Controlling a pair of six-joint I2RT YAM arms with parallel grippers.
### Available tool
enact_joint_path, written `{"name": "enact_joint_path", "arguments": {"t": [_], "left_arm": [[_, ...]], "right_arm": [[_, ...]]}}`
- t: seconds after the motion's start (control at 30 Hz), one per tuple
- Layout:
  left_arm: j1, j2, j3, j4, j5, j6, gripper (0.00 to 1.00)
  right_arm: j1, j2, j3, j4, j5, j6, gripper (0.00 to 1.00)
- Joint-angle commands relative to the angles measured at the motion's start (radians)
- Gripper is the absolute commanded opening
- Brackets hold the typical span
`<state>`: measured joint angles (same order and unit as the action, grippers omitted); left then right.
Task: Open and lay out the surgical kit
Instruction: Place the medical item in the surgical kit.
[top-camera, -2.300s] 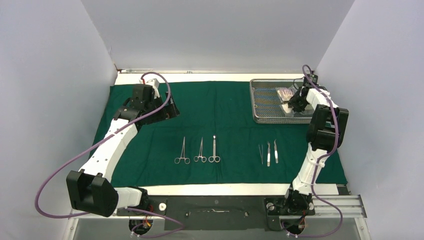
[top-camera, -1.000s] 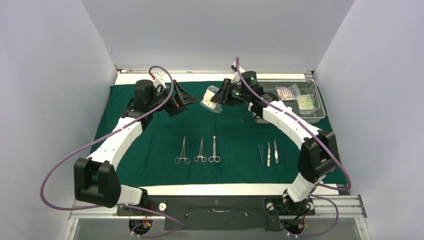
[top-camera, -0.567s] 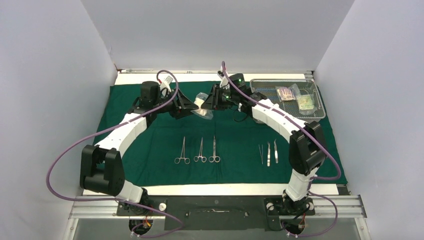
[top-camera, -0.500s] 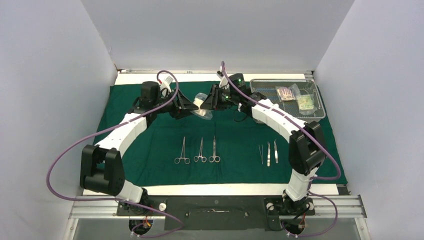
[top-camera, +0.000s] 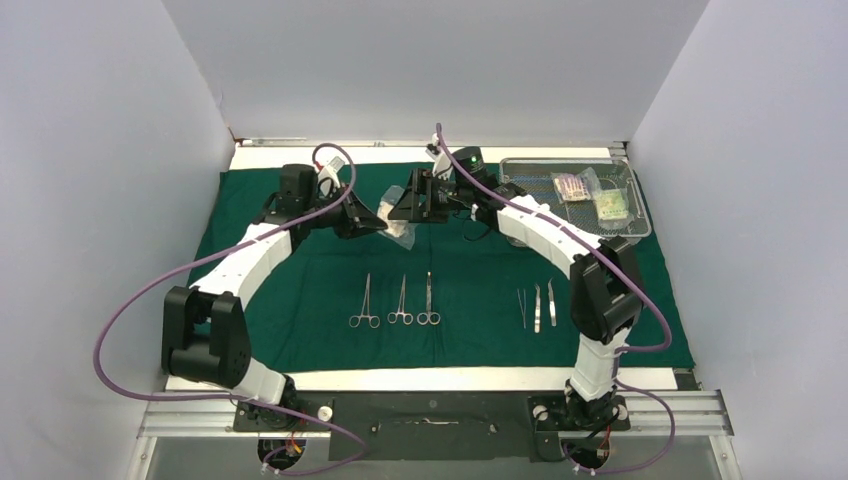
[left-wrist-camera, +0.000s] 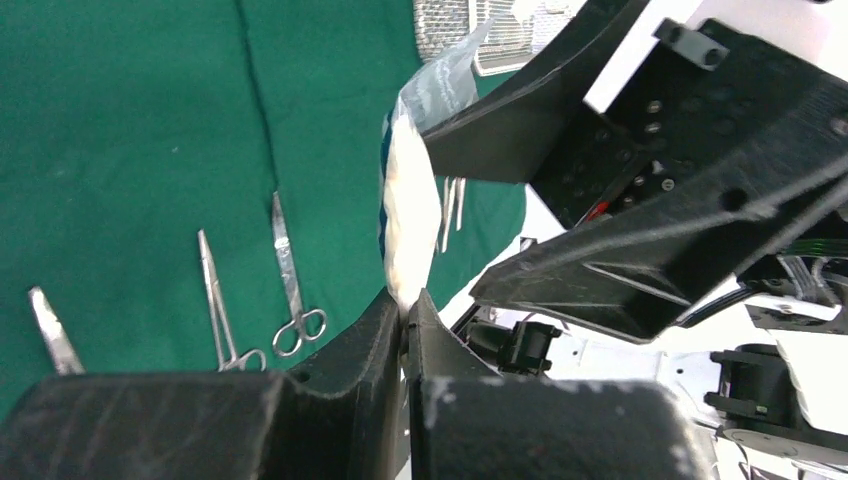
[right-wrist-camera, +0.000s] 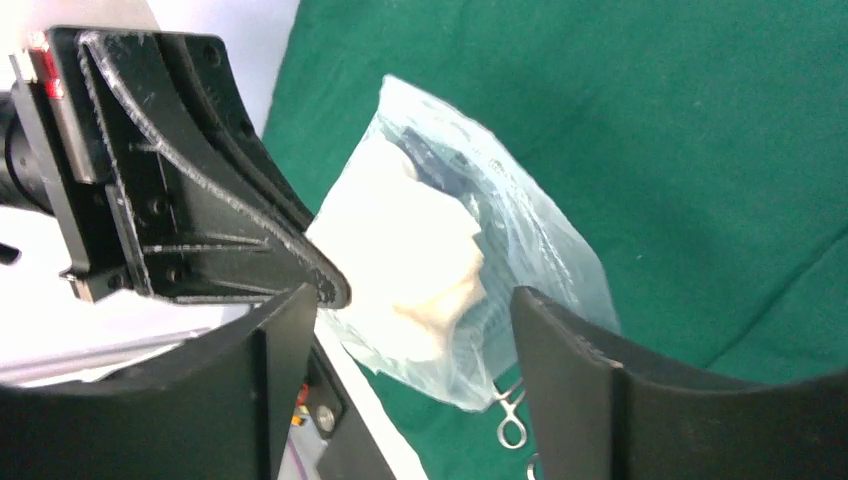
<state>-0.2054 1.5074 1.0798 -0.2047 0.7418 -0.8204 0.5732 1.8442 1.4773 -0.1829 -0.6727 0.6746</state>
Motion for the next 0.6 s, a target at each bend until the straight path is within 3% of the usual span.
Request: {"name": "enact_joint_path", "arguments": {"t": [0.0, 0.3, 0.57], "left_arm": [[0.044, -0.064, 0.030, -0.156, -0.040, 0.146, 0.00], [0.110, -0.148, 0.022, -0.562, -0.473, 0.420, 0.00], [0.200, -0.172, -0.036, -0.619, -0.531, 0.458, 0.00]], "right_arm": [[0.006, -0.025, 0.038, 0.020, 0.025, -0.021, 0.78], [-0.084, -0.072, 0.036, -0.029, 0.126, -0.012, 0.84], [-0.155, -0.051, 0.044, -0.085, 0.114, -0.012, 0.82]]}}
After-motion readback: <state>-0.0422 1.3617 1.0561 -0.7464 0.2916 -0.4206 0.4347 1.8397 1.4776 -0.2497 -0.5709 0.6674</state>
